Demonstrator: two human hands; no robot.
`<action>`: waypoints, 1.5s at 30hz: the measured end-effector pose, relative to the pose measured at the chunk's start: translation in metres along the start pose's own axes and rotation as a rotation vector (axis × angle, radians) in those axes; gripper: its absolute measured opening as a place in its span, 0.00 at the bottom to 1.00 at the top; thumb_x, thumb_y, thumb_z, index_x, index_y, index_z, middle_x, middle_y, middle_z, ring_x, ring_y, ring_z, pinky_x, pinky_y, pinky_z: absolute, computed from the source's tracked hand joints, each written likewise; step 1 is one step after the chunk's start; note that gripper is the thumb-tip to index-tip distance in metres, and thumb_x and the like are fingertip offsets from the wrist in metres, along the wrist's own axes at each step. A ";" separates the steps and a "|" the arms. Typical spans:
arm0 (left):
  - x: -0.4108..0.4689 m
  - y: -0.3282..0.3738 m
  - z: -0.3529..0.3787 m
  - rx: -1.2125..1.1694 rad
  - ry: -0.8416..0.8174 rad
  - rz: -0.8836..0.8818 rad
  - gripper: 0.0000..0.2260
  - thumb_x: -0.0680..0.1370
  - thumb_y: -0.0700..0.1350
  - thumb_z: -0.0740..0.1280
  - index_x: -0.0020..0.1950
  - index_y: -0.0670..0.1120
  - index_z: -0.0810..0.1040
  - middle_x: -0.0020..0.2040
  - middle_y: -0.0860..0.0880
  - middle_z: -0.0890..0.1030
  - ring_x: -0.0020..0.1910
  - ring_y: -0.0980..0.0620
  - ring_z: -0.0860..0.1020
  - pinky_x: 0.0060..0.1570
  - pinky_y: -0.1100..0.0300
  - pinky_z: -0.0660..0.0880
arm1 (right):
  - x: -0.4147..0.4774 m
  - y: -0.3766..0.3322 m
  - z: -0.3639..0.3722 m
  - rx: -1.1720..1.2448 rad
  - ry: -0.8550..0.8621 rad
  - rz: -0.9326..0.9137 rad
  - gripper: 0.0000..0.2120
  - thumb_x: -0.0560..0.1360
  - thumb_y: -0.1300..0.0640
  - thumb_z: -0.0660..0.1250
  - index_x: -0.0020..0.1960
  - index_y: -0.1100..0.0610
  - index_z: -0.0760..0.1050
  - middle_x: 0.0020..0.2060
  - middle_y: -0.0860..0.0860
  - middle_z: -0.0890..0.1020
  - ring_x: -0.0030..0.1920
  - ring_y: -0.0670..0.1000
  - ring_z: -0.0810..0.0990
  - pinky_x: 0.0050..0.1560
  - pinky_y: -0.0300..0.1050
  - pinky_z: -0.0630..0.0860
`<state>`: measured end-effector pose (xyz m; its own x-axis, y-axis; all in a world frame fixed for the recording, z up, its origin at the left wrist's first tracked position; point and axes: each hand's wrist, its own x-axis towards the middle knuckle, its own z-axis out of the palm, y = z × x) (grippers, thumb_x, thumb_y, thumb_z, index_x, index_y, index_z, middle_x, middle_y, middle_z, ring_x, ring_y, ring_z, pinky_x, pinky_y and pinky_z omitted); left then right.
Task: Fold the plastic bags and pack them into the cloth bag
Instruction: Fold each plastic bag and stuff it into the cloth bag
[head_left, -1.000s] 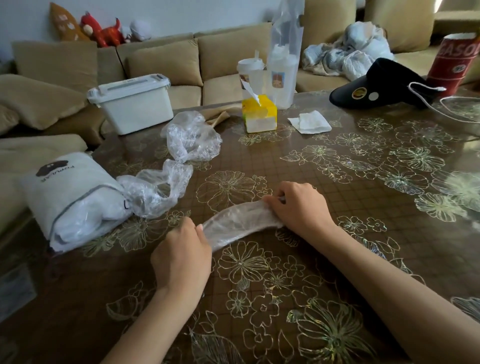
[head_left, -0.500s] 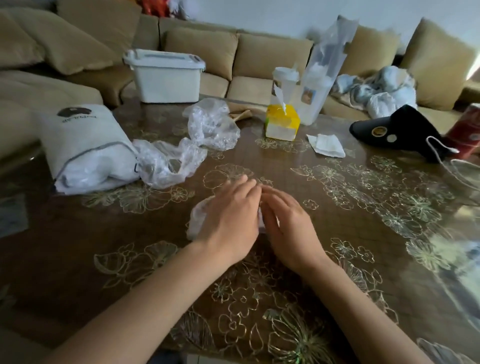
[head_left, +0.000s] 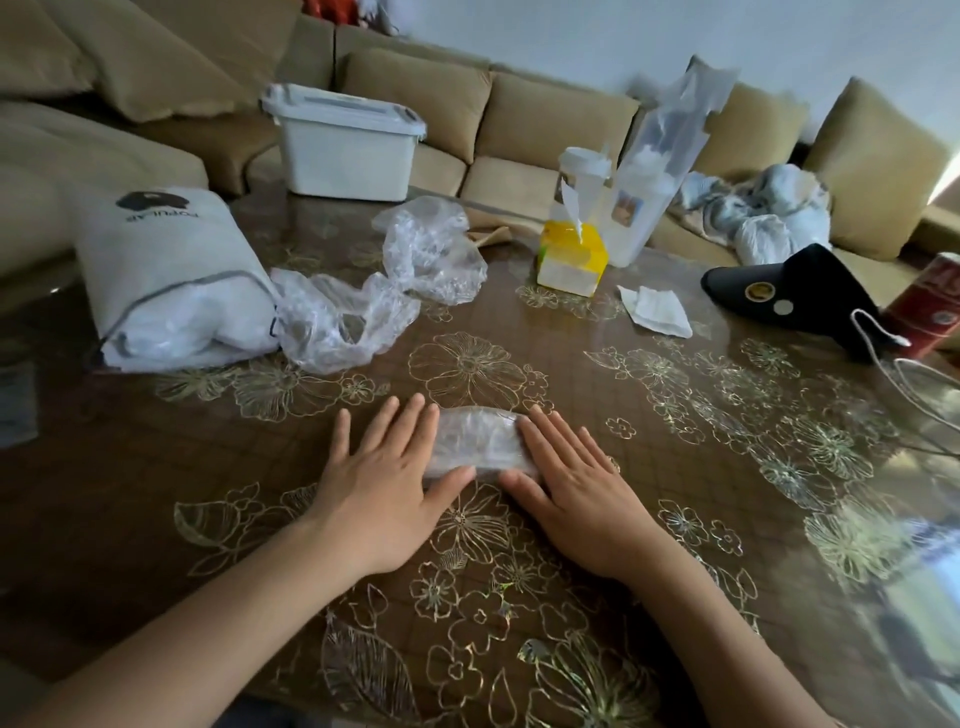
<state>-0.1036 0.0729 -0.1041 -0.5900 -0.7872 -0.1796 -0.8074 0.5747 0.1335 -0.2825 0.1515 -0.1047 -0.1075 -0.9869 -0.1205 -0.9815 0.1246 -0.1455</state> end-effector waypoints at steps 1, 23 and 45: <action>-0.002 -0.004 0.001 -0.017 -0.019 -0.001 0.39 0.69 0.70 0.29 0.75 0.51 0.32 0.74 0.55 0.31 0.74 0.54 0.33 0.71 0.46 0.31 | 0.001 0.000 0.000 -0.006 -0.003 0.003 0.40 0.68 0.31 0.33 0.76 0.49 0.36 0.69 0.40 0.34 0.72 0.41 0.32 0.71 0.40 0.30; -0.004 -0.003 -0.034 -0.909 0.208 -0.239 0.04 0.73 0.34 0.64 0.41 0.42 0.74 0.37 0.47 0.74 0.33 0.51 0.71 0.33 0.61 0.69 | -0.027 -0.018 -0.006 0.530 0.846 0.092 0.17 0.70 0.73 0.64 0.53 0.56 0.76 0.49 0.48 0.80 0.51 0.48 0.78 0.56 0.48 0.76; -0.072 -0.052 -0.043 -1.693 -0.724 -0.102 0.15 0.73 0.52 0.68 0.45 0.39 0.79 0.37 0.43 0.81 0.34 0.47 0.81 0.38 0.56 0.79 | -0.077 -0.126 0.015 0.289 0.643 -0.564 0.17 0.67 0.72 0.74 0.52 0.58 0.79 0.59 0.51 0.80 0.66 0.49 0.73 0.65 0.48 0.70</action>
<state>-0.0191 0.0897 -0.0568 -0.7994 -0.2988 -0.5212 -0.2397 -0.6368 0.7328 -0.1486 0.2136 -0.0919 0.2245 -0.7653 0.6032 -0.8468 -0.4596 -0.2679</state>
